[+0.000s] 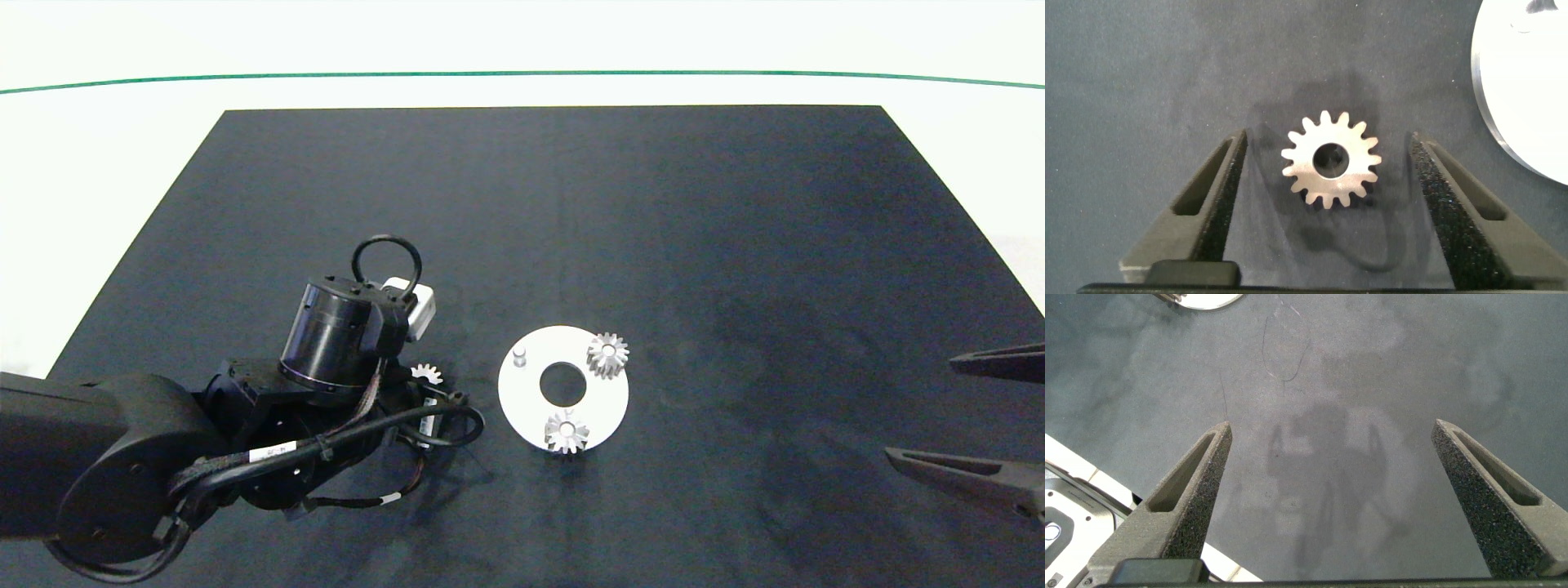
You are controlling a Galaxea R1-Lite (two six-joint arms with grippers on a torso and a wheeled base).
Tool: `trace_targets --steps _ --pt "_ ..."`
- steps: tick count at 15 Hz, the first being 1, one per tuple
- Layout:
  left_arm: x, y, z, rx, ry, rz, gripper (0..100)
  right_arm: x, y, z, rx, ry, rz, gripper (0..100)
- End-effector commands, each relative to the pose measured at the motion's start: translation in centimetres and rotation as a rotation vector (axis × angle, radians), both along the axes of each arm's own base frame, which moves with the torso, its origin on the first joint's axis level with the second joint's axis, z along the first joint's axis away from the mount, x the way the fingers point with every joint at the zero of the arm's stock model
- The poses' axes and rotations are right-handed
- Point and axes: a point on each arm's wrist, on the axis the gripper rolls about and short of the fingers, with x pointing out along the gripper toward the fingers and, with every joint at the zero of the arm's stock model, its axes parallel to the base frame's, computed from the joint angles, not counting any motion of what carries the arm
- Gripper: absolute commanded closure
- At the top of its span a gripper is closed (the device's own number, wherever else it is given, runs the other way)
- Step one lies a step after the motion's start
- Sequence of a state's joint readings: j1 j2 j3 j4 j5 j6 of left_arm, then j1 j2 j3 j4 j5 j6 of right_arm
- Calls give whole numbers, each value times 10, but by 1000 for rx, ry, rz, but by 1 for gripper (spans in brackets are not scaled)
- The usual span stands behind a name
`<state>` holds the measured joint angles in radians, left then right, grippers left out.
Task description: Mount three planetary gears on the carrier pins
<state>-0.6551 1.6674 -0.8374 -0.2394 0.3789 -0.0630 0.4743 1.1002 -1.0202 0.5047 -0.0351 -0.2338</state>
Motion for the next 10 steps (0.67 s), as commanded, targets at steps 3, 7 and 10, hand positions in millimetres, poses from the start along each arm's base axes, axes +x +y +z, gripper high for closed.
trace_targets --steps 3,7,10 --pt "1 2 -2 -5 -13 5 32 0 0 -1 -5 4 2 0" --pt "0 2 -1 -4 -18 0 39 1 0 -1 -5 4 1 0" --pt "0 1 -1 -4 -19 -2 45 0 0 0 -6 2 3 0"
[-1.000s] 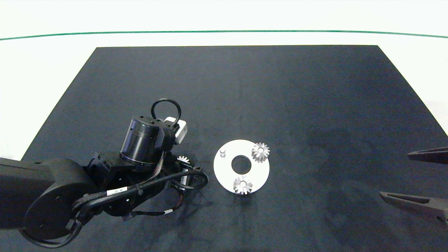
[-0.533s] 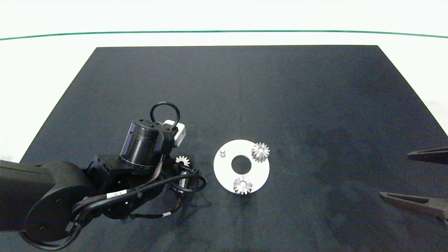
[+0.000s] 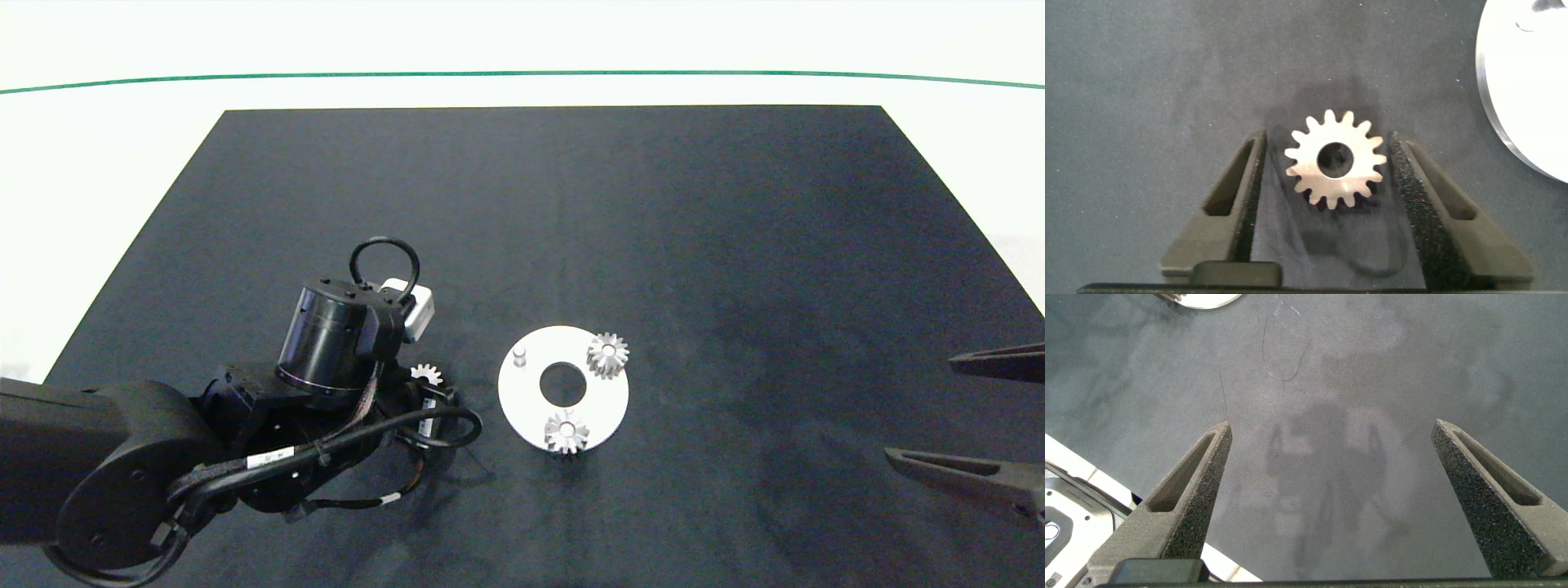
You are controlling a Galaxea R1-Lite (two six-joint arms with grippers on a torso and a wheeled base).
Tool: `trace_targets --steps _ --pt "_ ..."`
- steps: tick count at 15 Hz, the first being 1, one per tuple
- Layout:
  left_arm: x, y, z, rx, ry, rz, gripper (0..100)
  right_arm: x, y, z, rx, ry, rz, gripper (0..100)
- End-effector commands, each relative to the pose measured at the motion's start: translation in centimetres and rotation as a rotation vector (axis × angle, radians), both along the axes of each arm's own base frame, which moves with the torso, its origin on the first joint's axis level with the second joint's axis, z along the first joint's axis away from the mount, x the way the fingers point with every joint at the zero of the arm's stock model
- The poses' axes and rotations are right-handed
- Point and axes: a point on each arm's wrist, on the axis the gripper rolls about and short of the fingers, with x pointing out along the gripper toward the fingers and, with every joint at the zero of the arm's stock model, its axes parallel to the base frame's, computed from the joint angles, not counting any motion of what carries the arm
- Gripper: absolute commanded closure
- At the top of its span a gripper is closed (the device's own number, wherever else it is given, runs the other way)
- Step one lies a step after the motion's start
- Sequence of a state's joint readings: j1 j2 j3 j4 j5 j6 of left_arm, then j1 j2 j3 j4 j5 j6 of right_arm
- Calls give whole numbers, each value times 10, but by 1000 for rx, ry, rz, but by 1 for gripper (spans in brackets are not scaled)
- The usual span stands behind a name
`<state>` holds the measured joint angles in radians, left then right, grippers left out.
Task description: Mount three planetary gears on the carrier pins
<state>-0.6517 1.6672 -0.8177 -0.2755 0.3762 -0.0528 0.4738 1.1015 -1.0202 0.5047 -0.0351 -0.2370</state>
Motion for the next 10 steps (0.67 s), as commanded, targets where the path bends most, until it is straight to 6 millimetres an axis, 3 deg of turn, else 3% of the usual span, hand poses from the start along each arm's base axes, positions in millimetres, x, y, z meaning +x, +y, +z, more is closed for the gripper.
trace_targets --steps 1,10 --pt "-1 0 1 -2 -6 2 47 0 0 0 -3 2 1 0" --pt "-2 1 0 2 0 0 66 -1 0 0 -4 1 2 0"
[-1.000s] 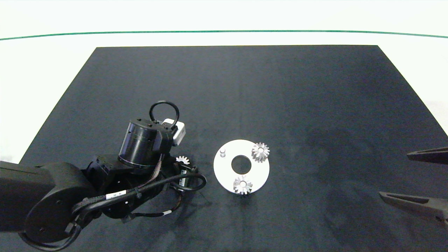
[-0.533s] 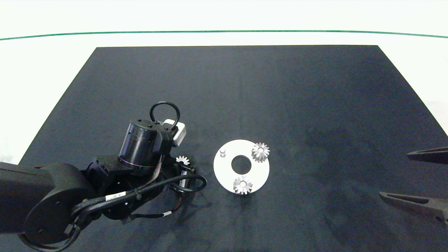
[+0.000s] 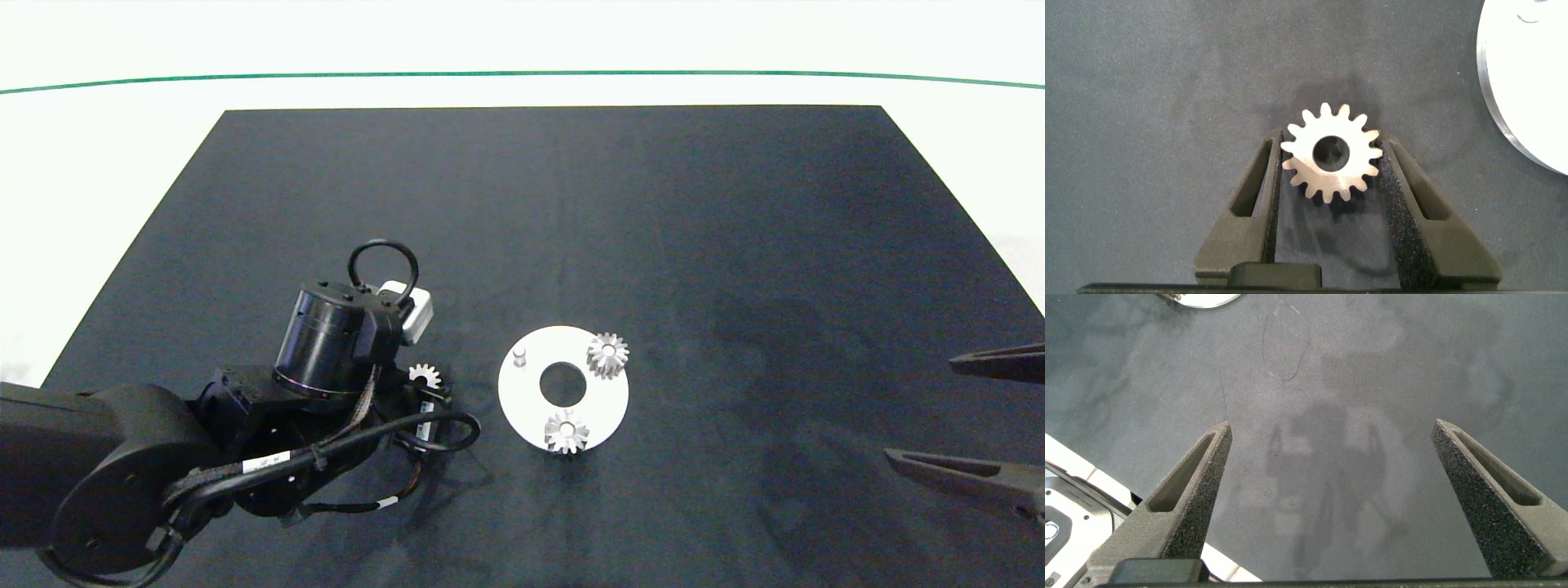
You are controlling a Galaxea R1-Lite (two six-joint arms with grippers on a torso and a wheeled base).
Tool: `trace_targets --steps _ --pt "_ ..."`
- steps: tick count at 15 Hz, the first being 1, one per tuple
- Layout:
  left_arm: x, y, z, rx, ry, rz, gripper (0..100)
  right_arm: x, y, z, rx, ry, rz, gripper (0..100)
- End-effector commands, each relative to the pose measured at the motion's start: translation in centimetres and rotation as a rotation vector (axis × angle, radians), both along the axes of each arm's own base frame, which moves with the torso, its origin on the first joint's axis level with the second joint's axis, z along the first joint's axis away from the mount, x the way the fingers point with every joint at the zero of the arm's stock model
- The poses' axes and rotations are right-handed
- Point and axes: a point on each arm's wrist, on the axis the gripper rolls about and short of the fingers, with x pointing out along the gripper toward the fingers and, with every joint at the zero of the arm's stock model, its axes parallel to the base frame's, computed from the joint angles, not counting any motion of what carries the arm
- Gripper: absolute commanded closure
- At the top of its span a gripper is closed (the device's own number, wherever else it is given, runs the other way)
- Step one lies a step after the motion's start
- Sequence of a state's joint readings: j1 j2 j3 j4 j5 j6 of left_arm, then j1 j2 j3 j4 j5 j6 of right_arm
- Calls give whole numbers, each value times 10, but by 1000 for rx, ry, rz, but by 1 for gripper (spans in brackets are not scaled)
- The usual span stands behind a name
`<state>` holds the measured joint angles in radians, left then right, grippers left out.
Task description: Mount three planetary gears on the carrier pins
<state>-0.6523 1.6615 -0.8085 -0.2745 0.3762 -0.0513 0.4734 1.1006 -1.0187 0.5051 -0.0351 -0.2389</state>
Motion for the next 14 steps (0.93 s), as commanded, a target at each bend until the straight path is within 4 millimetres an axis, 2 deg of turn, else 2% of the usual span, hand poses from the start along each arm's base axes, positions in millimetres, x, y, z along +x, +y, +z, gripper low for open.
trace_targets --steps 1,10,14 --pt "0 0 1 -2 -3 2 68 0 0 0 -2 1 2 0" --pt "0 -1 4 -9 -13 -1 86 0 0 0 -2 1 2 0" --pt "-1 -1 16 -20 -48 -9 87 -2 -1 1 0 -4 1 0"
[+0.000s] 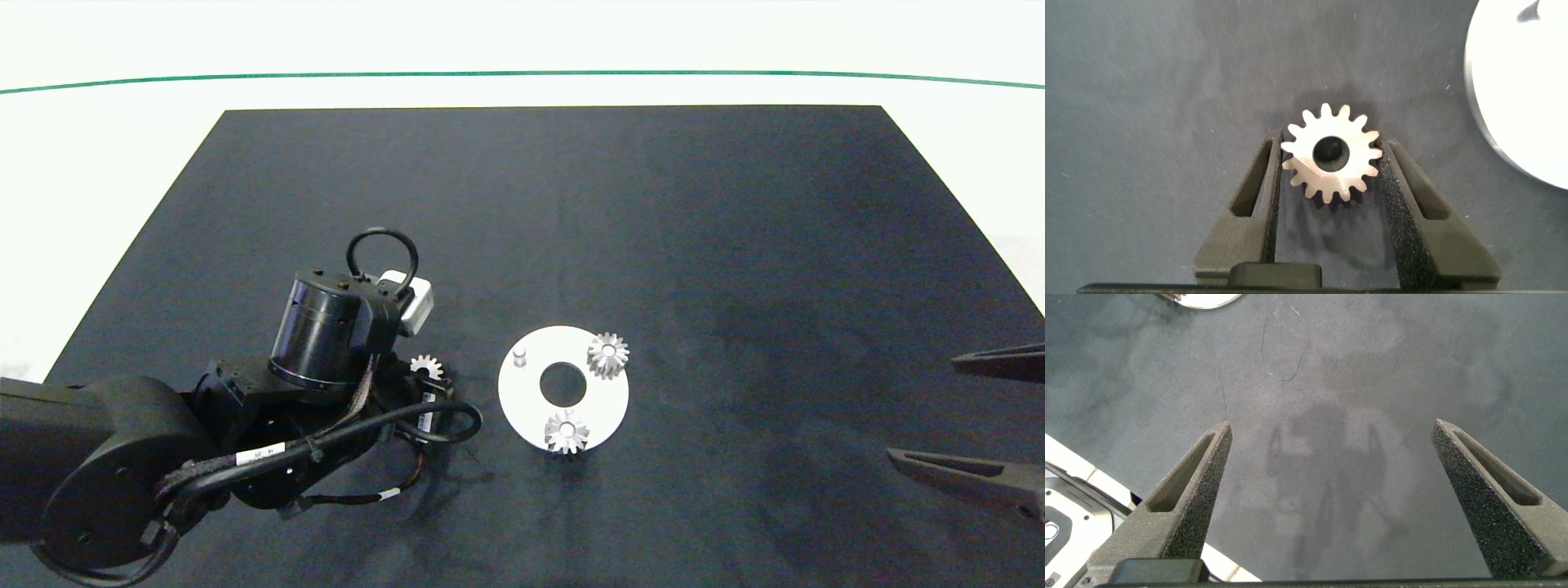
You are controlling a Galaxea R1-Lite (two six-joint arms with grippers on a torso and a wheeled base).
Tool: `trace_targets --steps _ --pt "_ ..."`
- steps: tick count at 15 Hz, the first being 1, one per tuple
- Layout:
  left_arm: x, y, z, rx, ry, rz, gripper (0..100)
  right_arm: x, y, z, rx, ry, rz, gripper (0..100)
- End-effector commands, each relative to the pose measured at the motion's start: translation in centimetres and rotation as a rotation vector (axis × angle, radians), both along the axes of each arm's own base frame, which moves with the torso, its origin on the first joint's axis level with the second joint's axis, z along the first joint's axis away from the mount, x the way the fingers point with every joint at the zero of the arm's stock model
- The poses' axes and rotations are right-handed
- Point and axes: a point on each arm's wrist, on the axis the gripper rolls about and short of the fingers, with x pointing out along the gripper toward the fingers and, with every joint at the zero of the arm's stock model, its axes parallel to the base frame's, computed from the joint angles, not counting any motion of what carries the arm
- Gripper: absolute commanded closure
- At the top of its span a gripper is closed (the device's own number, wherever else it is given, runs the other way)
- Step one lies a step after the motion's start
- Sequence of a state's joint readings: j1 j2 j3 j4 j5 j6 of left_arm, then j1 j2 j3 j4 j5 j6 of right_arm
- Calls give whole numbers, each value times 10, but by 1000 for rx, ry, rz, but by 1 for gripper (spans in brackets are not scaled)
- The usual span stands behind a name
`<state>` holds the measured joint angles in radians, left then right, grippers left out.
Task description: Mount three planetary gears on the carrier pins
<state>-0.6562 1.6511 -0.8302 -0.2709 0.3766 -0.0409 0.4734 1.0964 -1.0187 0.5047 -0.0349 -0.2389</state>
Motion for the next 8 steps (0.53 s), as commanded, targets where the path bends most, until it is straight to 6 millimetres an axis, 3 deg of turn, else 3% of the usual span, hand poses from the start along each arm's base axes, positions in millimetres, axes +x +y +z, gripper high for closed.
trace_targets --steps 1,4,8 --pt "-1 1 11 -17 -32 -1 87 -1 0 0 -1 -2 1 0" --pt "-1 -1 18 -19 -41 -5 87 -2 -1 1 0 -4 1 0" --pt "-8 -17 35 -4 -21 -66 87 -7 -4 6 15 -33 -2 0"
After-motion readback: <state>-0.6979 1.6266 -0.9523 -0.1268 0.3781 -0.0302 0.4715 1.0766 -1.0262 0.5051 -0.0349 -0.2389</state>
